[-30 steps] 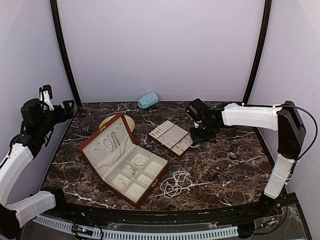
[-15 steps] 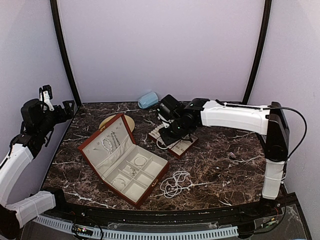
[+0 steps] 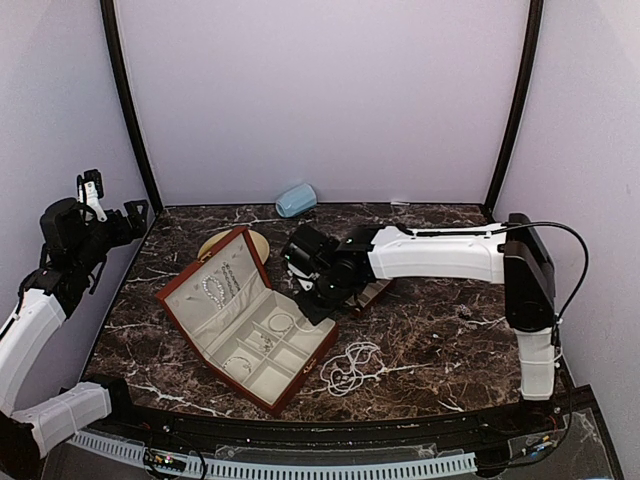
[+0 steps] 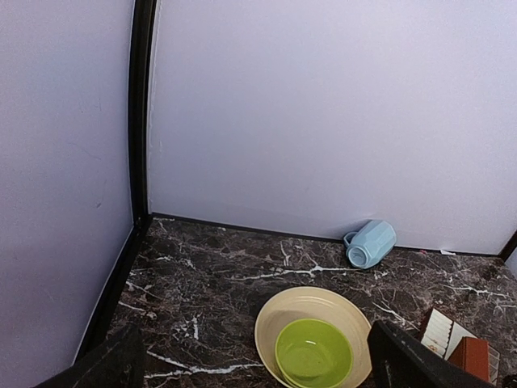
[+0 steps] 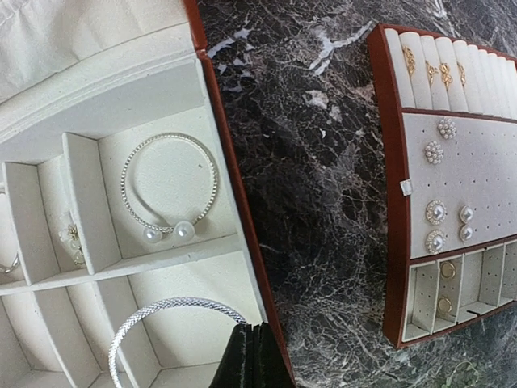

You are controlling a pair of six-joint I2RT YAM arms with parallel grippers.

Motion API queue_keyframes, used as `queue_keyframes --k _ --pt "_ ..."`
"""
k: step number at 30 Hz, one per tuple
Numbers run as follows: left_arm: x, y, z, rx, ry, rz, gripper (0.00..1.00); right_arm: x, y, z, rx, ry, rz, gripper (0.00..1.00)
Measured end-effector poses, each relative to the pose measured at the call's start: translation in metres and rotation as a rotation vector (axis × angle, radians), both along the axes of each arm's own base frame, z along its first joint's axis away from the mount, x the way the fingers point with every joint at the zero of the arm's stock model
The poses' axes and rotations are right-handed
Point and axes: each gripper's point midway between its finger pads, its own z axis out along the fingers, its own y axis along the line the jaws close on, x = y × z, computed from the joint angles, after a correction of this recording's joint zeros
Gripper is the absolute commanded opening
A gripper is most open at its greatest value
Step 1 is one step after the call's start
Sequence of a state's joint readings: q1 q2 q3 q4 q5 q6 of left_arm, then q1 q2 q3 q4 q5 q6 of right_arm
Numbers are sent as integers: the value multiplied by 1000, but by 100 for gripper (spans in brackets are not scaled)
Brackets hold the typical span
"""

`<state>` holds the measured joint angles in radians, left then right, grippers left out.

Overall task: Organize the mixed jewelry
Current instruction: Place the bangle at the center of the board.

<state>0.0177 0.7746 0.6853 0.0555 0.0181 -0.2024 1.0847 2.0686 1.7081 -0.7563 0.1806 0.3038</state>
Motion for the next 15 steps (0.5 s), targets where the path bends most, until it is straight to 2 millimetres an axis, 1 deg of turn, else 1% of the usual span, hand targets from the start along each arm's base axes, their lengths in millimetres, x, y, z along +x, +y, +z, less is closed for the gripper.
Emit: queue_keyframes --k 9,15 --pt "0 0 0 0 0 0 99 -1 -3 -7 -30 -22 11 0" --pt "0 0 0 0 0 -1 99 -2 -1 -7 -43 -45 25 0"
